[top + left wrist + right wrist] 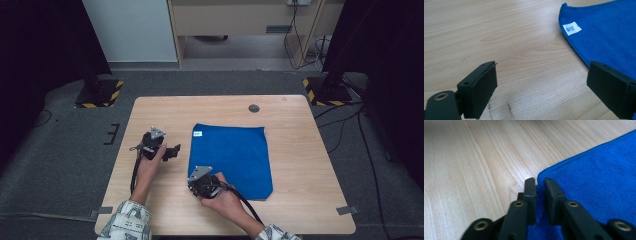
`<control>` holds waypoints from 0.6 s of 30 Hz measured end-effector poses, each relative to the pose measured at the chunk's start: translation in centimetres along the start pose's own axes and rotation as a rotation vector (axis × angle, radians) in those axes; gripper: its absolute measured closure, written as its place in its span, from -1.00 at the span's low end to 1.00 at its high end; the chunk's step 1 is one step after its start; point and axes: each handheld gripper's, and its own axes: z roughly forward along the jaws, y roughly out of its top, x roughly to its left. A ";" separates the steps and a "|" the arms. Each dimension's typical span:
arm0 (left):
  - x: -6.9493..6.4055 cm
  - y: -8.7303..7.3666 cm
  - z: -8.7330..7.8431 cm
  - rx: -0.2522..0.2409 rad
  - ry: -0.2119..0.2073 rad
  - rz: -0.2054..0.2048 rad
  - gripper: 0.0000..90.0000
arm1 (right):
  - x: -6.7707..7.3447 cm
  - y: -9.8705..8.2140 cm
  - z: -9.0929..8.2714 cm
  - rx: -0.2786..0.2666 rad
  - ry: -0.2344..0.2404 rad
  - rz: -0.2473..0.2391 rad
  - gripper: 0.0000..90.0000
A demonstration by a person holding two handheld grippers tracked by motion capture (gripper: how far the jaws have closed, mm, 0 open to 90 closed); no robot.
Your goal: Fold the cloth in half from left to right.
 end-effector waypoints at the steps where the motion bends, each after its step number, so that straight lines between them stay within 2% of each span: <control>1: 0.0 0.0 0.0 -0.002 -0.001 -0.004 -0.81 | -0.2 0.0 0.0 0.002 0.008 0.002 0.88; 5: 0.0 0.0 -0.1 -0.004 -0.006 -0.008 -0.81 | -0.4 0.0 -0.1 -0.009 0.018 0.017 0.91; 8: 0.0 0.1 0.0 -0.007 -0.013 -0.014 -0.81 | -0.1 0.1 -0.6 -0.052 0.053 0.040 0.92; 9: 0.1 0.1 0.0 -0.004 -0.018 -0.017 -0.81 | 0.1 0.1 -0.7 -0.055 0.062 0.034 0.92; 13: -0.1 0.2 0.0 -0.008 -0.034 -0.016 -0.79 | 1.5 0.3 -0.7 -0.054 0.103 0.015 0.92; 18: -0.1 1.3 0.2 -0.019 -0.074 -0.027 -0.76 | 3.1 0.4 -0.5 -0.056 0.134 0.004 0.91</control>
